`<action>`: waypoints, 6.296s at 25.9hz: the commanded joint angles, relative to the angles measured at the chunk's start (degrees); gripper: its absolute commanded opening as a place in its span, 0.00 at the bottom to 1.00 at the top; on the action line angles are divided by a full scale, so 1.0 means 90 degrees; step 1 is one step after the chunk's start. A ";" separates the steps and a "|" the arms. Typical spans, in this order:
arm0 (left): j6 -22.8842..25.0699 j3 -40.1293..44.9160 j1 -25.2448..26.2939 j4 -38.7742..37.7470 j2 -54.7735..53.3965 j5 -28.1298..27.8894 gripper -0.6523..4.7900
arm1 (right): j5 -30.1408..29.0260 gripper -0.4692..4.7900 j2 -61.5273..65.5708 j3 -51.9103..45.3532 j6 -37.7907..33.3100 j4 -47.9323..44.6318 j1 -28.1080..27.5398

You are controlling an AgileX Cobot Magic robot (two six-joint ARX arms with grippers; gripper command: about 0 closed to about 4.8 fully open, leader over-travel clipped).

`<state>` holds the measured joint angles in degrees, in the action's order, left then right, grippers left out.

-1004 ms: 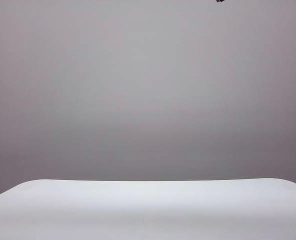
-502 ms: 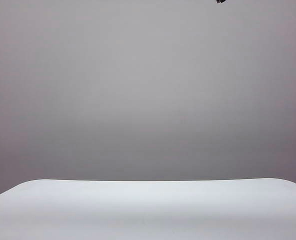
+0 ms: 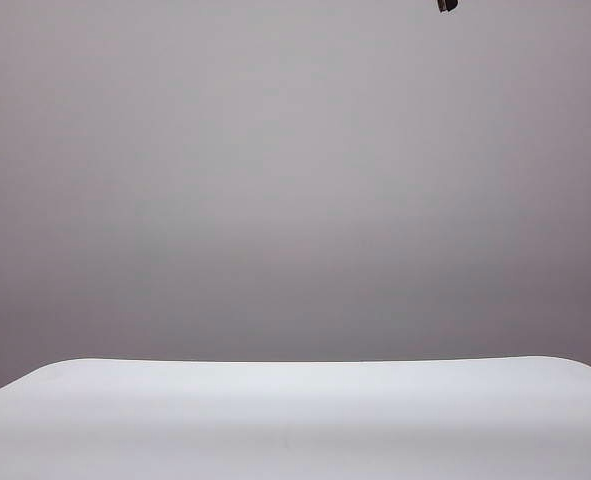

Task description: Pick up the pen and remove the cap.

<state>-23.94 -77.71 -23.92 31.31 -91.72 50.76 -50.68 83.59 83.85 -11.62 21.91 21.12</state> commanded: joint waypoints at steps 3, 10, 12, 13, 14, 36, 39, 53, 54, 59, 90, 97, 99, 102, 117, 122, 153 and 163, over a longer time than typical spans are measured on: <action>-0.0005 0.0000 0.0027 0.0274 -0.0041 -0.0381 0.83 | -0.0316 0.08 -0.0015 0.0066 0.0180 -0.0396 0.0075; 0.0015 0.0000 0.0053 0.0855 -0.0041 -0.0750 0.83 | -0.0308 0.08 0.0090 0.0066 0.0352 -0.0168 0.0075; 0.0017 0.0000 0.0141 0.0950 -0.0039 -0.0952 0.84 | -0.0296 0.08 0.0107 0.0066 0.0461 -0.0083 0.0075; 0.0017 0.0000 0.0209 0.0996 -0.0039 -0.0976 0.85 | -0.0209 0.08 0.0107 0.0066 0.0510 -0.0063 0.0075; 0.0012 0.0000 0.0272 0.1035 -0.0039 -0.0986 0.85 | -0.0090 0.08 0.0107 0.0066 0.0515 -0.0058 0.0073; -0.0767 0.0002 0.0886 0.0612 -0.0044 0.0600 0.87 | 0.0610 0.08 0.0160 0.0075 0.0260 -0.1183 0.0066; -0.0772 0.0002 0.0886 0.0627 -0.0041 0.0597 0.87 | 0.0435 0.08 0.0163 0.0075 0.0240 -0.1183 0.0066; -0.1022 0.0002 0.0653 0.0964 -0.0041 0.0248 0.86 | 0.0058 0.08 0.0163 0.0075 -0.0384 -0.1858 0.0080; -0.1032 0.0002 0.0651 0.0964 -0.0041 0.0209 0.86 | 0.0039 0.08 0.0163 0.0073 -0.0384 -0.1855 0.0083; -0.1083 0.0002 0.0648 0.1035 -0.0041 0.0053 0.80 | 0.0034 0.08 0.0170 0.0073 -0.0379 -0.1800 0.0083; -0.1180 0.0002 0.0318 0.1294 -0.0041 -0.0209 0.20 | -0.0078 0.17 0.0172 0.0073 -0.0376 -0.1792 0.0083; -0.1180 0.0002 0.0318 0.1302 -0.0041 -0.0226 0.20 | -0.0253 0.39 0.0172 0.0073 -0.0381 -0.1795 0.0083; -0.1180 0.0002 0.0308 0.1304 -0.0041 -0.0226 0.20 | -0.0248 0.75 0.0172 0.0073 -0.0384 -0.1795 0.0083; -0.1311 0.0002 0.0248 0.1438 -0.0044 -0.0233 0.20 | -0.0610 0.81 0.0189 0.0073 -0.0379 -0.1851 0.0095; -0.2123 0.0002 0.0002 0.2358 -0.0070 -0.0279 0.20 | -0.1035 0.75 0.0420 0.0073 -0.0376 -0.2776 0.0393; -0.2251 0.0002 -0.0058 0.2472 -0.0080 -0.0401 0.20 | -0.1047 0.59 0.0559 0.0073 -0.0401 -0.2968 0.0401; -0.1836 0.0002 0.0284 0.1800 -0.0160 0.0542 0.47 | -0.1054 0.09 0.0733 0.0073 -0.0398 -0.2346 0.0355; -0.1328 0.0002 0.0284 0.1093 -0.0160 0.1124 0.47 | -0.1056 0.09 0.0772 0.0073 -0.0372 -0.1688 0.0347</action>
<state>-37.69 -77.56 -21.39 42.50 -93.43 60.29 -60.05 90.67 84.18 -15.20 6.48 24.18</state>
